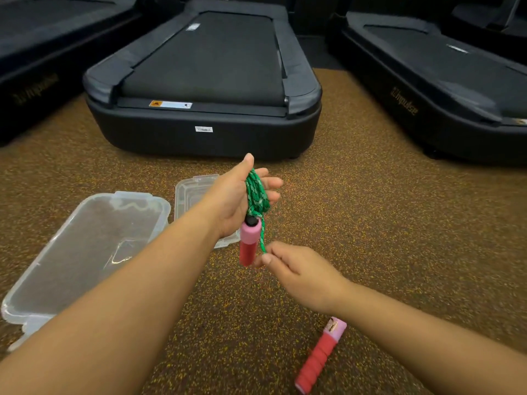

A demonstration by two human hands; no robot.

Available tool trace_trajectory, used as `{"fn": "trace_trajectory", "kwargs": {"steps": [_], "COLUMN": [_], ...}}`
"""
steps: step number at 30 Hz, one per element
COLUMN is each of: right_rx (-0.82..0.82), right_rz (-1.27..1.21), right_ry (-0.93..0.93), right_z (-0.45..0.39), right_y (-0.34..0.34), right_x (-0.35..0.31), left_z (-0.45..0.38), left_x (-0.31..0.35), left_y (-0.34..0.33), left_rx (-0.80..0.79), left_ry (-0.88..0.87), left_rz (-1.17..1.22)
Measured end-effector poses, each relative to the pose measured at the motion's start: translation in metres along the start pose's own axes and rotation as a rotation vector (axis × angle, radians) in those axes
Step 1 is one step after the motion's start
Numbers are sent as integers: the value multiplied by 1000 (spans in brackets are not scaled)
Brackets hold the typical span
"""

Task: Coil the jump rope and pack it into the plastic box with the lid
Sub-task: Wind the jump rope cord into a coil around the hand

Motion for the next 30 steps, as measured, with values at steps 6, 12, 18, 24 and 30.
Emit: {"fn": "trace_trajectory", "kwargs": {"steps": [6, 12, 18, 24, 30], "right_rx": [83, 219, 263, 472, 531], "right_rz": [-27, -215, -305, -405, -495], "right_ry": [99, 115, 75, 15, -80], "right_z": [-3, -11, -16, -21, -22], "right_y": [15, 47, 75, 84, 61], "right_x": [-19, -24, -18, 5, 24], "left_z": [3, 14, 23, 26, 35], "left_x": [-3, -4, -8, -12, -5], "left_y": [0, -3, -3, -5, -14], "left_rx": [-31, -229, -494, -742, -763], "left_ry": [104, 176, 291, 397, 301], "left_rz": [-188, -398, -529, -539, -427]}}
Point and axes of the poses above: each hand's wrist, its own z-axis away from the middle knuckle, its own y-axis out of the back of the hand, x = y × z, the point moved 2 cm from there along -z, towards the middle knuckle, and after that the axes turned 2 degrees about -z, right-handed, at the moved point
